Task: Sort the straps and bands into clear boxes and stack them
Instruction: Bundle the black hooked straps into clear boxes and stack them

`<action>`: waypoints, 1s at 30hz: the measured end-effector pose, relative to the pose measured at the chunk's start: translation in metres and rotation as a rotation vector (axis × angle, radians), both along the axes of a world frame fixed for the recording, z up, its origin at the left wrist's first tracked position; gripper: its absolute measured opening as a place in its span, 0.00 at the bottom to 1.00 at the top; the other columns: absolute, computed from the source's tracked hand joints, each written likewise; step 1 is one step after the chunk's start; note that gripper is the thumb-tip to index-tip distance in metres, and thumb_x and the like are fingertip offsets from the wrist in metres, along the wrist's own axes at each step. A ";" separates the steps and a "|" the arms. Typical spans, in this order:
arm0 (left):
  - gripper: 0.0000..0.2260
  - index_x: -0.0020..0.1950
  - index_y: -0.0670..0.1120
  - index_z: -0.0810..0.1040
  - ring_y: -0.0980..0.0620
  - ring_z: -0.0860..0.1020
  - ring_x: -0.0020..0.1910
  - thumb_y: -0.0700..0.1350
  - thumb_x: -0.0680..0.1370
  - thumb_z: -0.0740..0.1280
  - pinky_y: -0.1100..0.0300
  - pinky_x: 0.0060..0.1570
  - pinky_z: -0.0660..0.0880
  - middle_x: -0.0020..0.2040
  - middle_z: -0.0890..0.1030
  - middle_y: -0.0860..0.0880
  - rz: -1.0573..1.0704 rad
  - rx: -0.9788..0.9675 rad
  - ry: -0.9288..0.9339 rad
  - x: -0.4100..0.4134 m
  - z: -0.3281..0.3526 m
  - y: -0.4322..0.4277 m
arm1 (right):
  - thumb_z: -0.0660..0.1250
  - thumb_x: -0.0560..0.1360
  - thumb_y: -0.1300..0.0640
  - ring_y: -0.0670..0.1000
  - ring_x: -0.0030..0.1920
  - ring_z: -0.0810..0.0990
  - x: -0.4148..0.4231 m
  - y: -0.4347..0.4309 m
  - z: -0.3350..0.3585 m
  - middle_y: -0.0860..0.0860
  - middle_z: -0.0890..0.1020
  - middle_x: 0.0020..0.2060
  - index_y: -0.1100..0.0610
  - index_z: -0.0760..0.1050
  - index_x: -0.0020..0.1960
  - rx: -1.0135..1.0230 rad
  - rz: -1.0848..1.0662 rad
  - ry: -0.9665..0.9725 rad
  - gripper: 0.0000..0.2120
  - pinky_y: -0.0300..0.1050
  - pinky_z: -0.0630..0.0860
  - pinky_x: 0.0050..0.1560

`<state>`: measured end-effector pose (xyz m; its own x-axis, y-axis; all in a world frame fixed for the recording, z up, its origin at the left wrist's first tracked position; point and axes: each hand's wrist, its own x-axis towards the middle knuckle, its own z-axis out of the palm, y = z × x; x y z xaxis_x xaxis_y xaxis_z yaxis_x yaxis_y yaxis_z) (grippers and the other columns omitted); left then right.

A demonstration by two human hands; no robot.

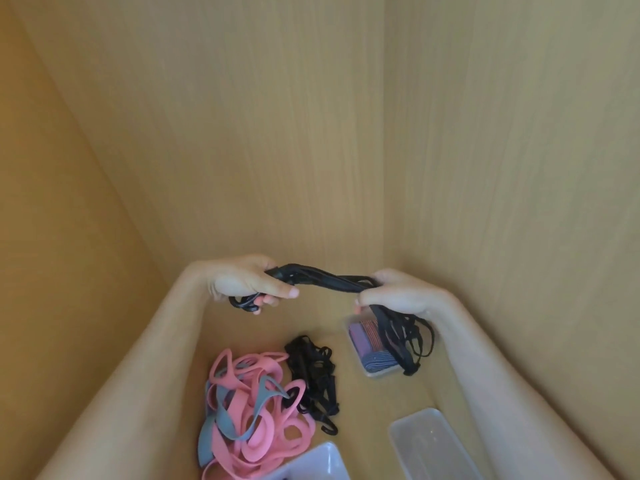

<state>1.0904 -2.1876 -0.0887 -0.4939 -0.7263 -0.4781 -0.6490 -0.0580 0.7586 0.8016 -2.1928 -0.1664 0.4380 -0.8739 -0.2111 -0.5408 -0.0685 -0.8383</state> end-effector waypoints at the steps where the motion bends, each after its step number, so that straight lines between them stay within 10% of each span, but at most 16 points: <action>1: 0.12 0.51 0.43 0.76 0.56 0.67 0.29 0.50 0.76 0.74 0.63 0.33 0.71 0.31 0.70 0.52 0.038 0.006 0.054 0.004 -0.004 -0.001 | 0.69 0.71 0.53 0.47 0.33 0.80 -0.001 -0.001 -0.001 0.46 0.82 0.32 0.58 0.80 0.44 0.000 -0.003 -0.032 0.09 0.43 0.74 0.40; 8: 0.10 0.38 0.51 0.82 0.51 0.73 0.30 0.52 0.77 0.73 0.60 0.31 0.73 0.31 0.70 0.50 0.257 -0.059 0.355 0.029 -0.032 0.002 | 0.70 0.74 0.49 0.52 0.32 0.77 -0.003 -0.005 -0.010 0.54 0.80 0.32 0.58 0.77 0.40 0.086 0.085 -0.021 0.12 0.51 0.76 0.49; 13: 0.12 0.42 0.47 0.74 0.48 0.72 0.30 0.52 0.76 0.72 0.59 0.31 0.73 0.31 0.67 0.50 0.480 -0.145 0.458 0.047 -0.042 -0.001 | 0.74 0.72 0.50 0.49 0.28 0.74 -0.010 -0.006 -0.018 0.50 0.76 0.28 0.56 0.73 0.37 0.164 0.092 0.079 0.14 0.43 0.73 0.37; 21: 0.12 0.45 0.46 0.73 0.50 0.75 0.31 0.52 0.77 0.72 0.59 0.35 0.78 0.31 0.71 0.51 0.512 -0.063 0.470 -0.010 -0.073 0.004 | 0.66 0.77 0.55 0.53 0.28 0.73 0.017 0.003 -0.030 0.57 0.77 0.30 0.54 0.70 0.34 0.486 -0.014 -0.694 0.14 0.48 0.78 0.34; 30: 0.23 0.48 0.51 0.85 0.54 0.82 0.38 0.67 0.79 0.61 0.58 0.40 0.77 0.39 0.83 0.52 0.509 0.012 0.583 -0.077 -0.100 0.026 | 0.67 0.79 0.50 0.55 0.41 0.84 0.070 0.012 -0.035 0.54 0.84 0.39 0.59 0.78 0.49 0.209 -0.571 -0.707 0.11 0.56 0.80 0.55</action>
<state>1.0130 -2.1616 -0.1887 -0.2743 -0.9279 -0.2525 -0.0362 -0.2525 0.9669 0.8720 -2.1810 -0.2018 0.0408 -0.9707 -0.2370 0.1945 0.2404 -0.9510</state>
